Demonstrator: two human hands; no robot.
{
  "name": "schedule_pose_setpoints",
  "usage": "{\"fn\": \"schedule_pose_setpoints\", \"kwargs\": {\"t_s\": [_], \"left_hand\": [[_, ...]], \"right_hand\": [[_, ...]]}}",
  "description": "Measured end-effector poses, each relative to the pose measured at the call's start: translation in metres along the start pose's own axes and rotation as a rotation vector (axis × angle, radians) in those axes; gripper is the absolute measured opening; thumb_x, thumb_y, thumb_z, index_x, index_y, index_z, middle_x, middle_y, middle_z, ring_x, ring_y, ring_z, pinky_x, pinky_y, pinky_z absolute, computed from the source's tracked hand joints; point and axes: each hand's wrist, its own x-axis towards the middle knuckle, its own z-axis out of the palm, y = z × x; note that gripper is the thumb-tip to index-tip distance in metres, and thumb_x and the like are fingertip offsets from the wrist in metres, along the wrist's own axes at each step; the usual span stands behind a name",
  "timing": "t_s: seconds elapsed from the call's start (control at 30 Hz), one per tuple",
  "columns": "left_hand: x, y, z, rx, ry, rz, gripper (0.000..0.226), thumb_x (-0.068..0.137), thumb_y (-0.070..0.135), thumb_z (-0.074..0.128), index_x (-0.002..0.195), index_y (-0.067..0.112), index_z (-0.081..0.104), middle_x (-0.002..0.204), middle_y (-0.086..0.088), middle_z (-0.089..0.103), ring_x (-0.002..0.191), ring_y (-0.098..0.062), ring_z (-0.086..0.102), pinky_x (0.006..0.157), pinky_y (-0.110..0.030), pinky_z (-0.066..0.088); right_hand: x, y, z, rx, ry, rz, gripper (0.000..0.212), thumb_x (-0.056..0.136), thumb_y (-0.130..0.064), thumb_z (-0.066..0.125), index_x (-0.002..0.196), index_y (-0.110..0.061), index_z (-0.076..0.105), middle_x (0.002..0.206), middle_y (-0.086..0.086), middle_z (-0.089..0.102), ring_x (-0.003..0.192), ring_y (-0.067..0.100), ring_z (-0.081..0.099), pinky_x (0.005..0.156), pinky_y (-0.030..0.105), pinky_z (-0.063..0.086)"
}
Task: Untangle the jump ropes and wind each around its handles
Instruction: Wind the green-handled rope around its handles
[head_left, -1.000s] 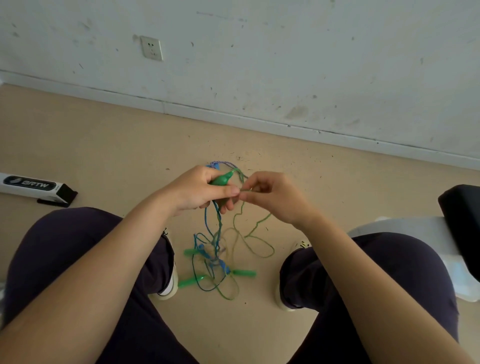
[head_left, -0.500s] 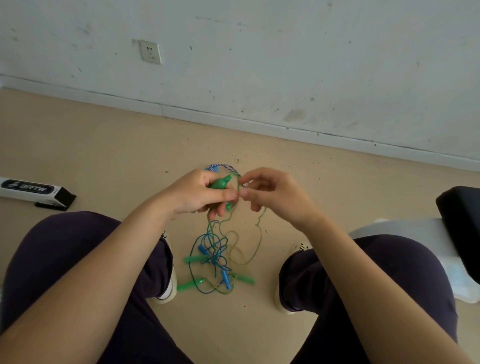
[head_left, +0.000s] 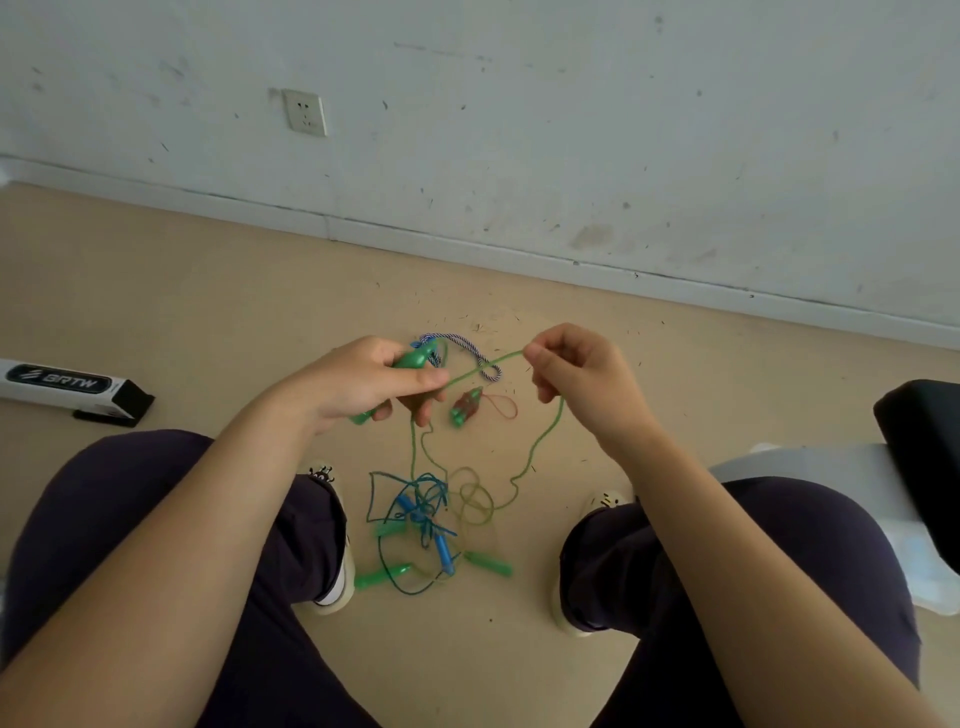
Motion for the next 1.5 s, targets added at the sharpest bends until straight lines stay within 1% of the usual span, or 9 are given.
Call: {"fn": "schedule_pose_setpoints", "kwargs": {"t_s": [0.17, 0.43, 0.67, 0.8, 0.93, 1.1, 1.2, 1.4, 1.5], "left_hand": [[0.003, -0.002, 0.005, 0.062, 0.039, 0.016, 0.014, 0.09, 0.022, 0.071, 0.094, 0.008, 0.071, 0.07, 0.001, 0.072, 0.062, -0.003, 0.062, 0.055, -0.026, 0.034], [0.004, 0.005, 0.029, -0.021, 0.021, 0.076, 0.024, 0.091, 0.019, 0.068, 0.097, -0.004, 0.067, 0.068, 0.001, 0.069, 0.062, -0.013, 0.061, 0.054, -0.024, 0.036], [0.005, 0.001, 0.009, 0.052, 0.071, 0.005, 0.018, 0.093, 0.026, 0.067, 0.093, 0.009, 0.071, 0.074, 0.0, 0.074, 0.067, -0.01, 0.066, 0.054, -0.025, 0.035], [0.004, 0.002, 0.011, 0.03, 0.127, 0.045, 0.015, 0.092, 0.025, 0.069, 0.086, 0.012, 0.071, 0.067, -0.001, 0.07, 0.062, -0.01, 0.063, 0.054, -0.027, 0.035], [0.003, 0.01, 0.03, -0.016, 0.06, 0.091, 0.017, 0.093, 0.025, 0.068, 0.083, 0.011, 0.067, 0.064, 0.002, 0.067, 0.056, -0.011, 0.06, 0.048, -0.021, 0.035], [0.002, 0.01, 0.019, -0.045, 0.045, 0.082, 0.013, 0.094, 0.02, 0.066, 0.093, 0.008, 0.072, 0.078, -0.001, 0.075, 0.068, -0.01, 0.065, 0.05, -0.021, 0.036], [0.004, 0.002, 0.009, 0.051, 0.098, 0.048, 0.011, 0.093, 0.019, 0.068, 0.089, 0.009, 0.071, 0.078, -0.003, 0.075, 0.066, -0.006, 0.066, 0.051, -0.018, 0.037], [0.008, 0.002, 0.023, -0.016, 0.057, 0.067, 0.021, 0.091, 0.023, 0.07, 0.093, 0.002, 0.069, 0.07, 0.0, 0.071, 0.064, -0.011, 0.061, 0.053, -0.023, 0.036], [0.006, 0.007, 0.028, -0.035, 0.021, 0.083, 0.017, 0.093, 0.022, 0.068, 0.091, 0.004, 0.068, 0.072, 0.001, 0.071, 0.066, -0.01, 0.061, 0.053, -0.022, 0.036]], "right_hand": [[0.001, -0.001, -0.003, -0.009, 0.101, -0.01, 0.009, 0.096, -0.014, 0.06, 0.096, -0.007, 0.064, 0.071, 0.004, 0.065, 0.061, 0.013, 0.059, 0.06, 0.022, 0.05], [-0.01, -0.001, 0.018, -0.068, -0.338, -0.041, 0.015, 0.082, -0.01, 0.077, 0.089, -0.019, 0.068, 0.07, -0.001, 0.062, 0.062, 0.011, 0.054, 0.06, 0.022, 0.045], [0.003, 0.001, 0.002, -0.035, 0.108, -0.064, 0.006, 0.089, -0.01, 0.069, 0.084, -0.01, 0.066, 0.065, -0.004, 0.057, 0.055, 0.001, 0.047, 0.057, 0.018, 0.041], [0.003, 0.003, -0.002, 0.056, -0.065, -0.043, 0.012, 0.087, -0.005, 0.07, 0.097, -0.005, 0.062, 0.07, 0.003, 0.063, 0.055, 0.015, 0.053, 0.056, 0.028, 0.047], [-0.005, 0.005, 0.017, -0.015, -0.279, -0.061, 0.016, 0.082, -0.006, 0.076, 0.092, -0.011, 0.065, 0.069, -0.001, 0.065, 0.057, 0.009, 0.056, 0.057, 0.024, 0.047], [-0.001, -0.001, 0.012, -0.063, -0.026, -0.123, 0.007, 0.087, -0.005, 0.071, 0.085, -0.008, 0.065, 0.066, -0.006, 0.058, 0.054, -0.004, 0.05, 0.058, 0.012, 0.041], [0.002, -0.004, -0.004, 0.019, 0.1, -0.103, 0.005, 0.089, -0.004, 0.067, 0.09, -0.002, 0.063, 0.066, -0.001, 0.057, 0.051, 0.002, 0.048, 0.052, 0.016, 0.041], [-0.006, 0.001, 0.015, 0.001, -0.249, -0.067, 0.019, 0.082, -0.005, 0.076, 0.095, -0.014, 0.066, 0.071, 0.006, 0.065, 0.056, 0.014, 0.056, 0.055, 0.024, 0.049], [-0.007, 0.001, 0.022, -0.043, -0.258, -0.077, 0.014, 0.084, -0.002, 0.073, 0.085, -0.015, 0.067, 0.068, 0.003, 0.064, 0.058, 0.011, 0.056, 0.052, 0.019, 0.044]]}}
